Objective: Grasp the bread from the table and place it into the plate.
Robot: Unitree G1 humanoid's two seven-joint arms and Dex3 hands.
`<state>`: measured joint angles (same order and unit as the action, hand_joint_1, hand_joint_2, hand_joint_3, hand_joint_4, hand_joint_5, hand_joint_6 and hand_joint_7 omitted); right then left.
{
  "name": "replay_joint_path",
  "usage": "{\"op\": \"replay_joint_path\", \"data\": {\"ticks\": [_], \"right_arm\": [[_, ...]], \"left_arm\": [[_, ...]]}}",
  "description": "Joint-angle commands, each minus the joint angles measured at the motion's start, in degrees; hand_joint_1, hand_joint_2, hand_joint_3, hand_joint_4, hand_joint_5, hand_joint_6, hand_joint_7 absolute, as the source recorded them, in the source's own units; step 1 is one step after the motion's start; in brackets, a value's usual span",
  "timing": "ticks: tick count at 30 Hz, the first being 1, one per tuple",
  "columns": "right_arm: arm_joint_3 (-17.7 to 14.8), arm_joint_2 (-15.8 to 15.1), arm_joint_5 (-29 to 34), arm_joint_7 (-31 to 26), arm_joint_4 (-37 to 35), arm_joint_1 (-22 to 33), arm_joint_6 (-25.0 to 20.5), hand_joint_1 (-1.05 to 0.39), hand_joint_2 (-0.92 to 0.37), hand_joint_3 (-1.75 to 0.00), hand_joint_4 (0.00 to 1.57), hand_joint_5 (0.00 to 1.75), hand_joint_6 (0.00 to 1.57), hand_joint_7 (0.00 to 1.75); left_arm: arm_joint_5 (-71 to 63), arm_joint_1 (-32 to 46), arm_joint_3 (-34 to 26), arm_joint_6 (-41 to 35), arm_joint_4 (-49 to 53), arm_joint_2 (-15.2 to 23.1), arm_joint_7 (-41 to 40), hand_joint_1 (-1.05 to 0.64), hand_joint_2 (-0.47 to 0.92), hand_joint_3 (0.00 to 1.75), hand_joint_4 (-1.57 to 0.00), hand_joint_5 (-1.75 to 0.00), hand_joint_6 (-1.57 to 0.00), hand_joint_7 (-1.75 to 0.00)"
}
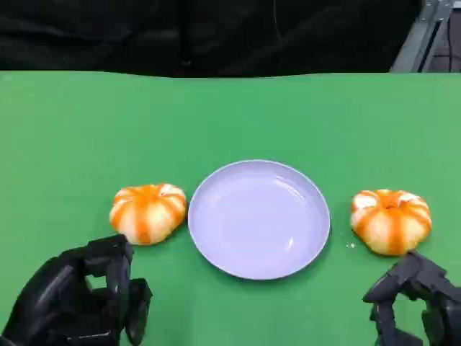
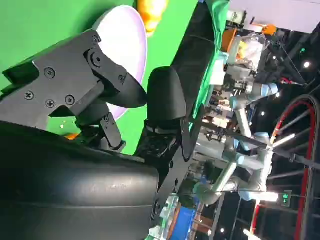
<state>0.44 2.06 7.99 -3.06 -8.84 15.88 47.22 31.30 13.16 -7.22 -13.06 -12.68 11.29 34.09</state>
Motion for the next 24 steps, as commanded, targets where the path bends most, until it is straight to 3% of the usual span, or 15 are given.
{"op": "replay_joint_path", "data": {"ticks": [1,16,19,20,23,24], "right_arm": [[-0.3,-0.4,0.0,-0.5,1.6,0.8,-0.6,-0.08,-0.54,-1.18,0.82,1.75,0.74,1.5],[0.0,-0.7,-1.1,0.1,1.4,0.7,-0.7,-0.09,-0.56,-1.16,0.83,1.75,0.74,1.5],[-0.1,-0.7,-0.7,0.0,2.0,1.2,-1.1,-0.1,-0.56,-1.17,0.83,1.75,0.74,1.5],[-0.1,-0.7,-0.9,0.1,2.3,1.3,-1.4,-0.09,-0.56,-1.16,0.83,1.75,0.74,1.5],[0.0,-0.8,-1.2,0.3,2.5,1.5,-1.7,-0.09,-0.56,-1.16,0.83,1.75,0.74,1.49],[-0.1,-0.9,-1.1,0.3,2.0,1.2,-1.1,-0.09,-0.56,-1.16,0.83,1.75,0.74,1.49]], "left_arm": [[-0.4,0.1,-0.2,0.8,0.1,0.7,0.1,0.26,0.59,1.63,-1.04,-1.75,-0.92,-1.75],[-1.9,0.9,-0.1,1.9,-1.3,-0.2,-2.2,0.27,0.57,1.62,-1.02,-1.75,-0.89,-1.75],[-4.9,2.0,0.1,6.1,-2.2,-2.3,-4.9,0.26,0.59,1.5,-0.77,-1.75,-0.62,-1.74],[-5.7,2.2,0.2,6.9,-2.4,-2.7,-5.6,0.26,0.58,1.45,-0.62,-1.75,-0.53,-1.72],[-6.6,2.4,0.5,7.9,-2.5,-3.1,-6.3,0.26,0.58,1.42,-0.52,-1.75,-0.47,-1.7],[-11.7,2.7,1.4,11.2,-2.7,-2.4,-7.9,0.26,0.58,1.41,-0.52,-1.75,-0.46,-1.7]]}}
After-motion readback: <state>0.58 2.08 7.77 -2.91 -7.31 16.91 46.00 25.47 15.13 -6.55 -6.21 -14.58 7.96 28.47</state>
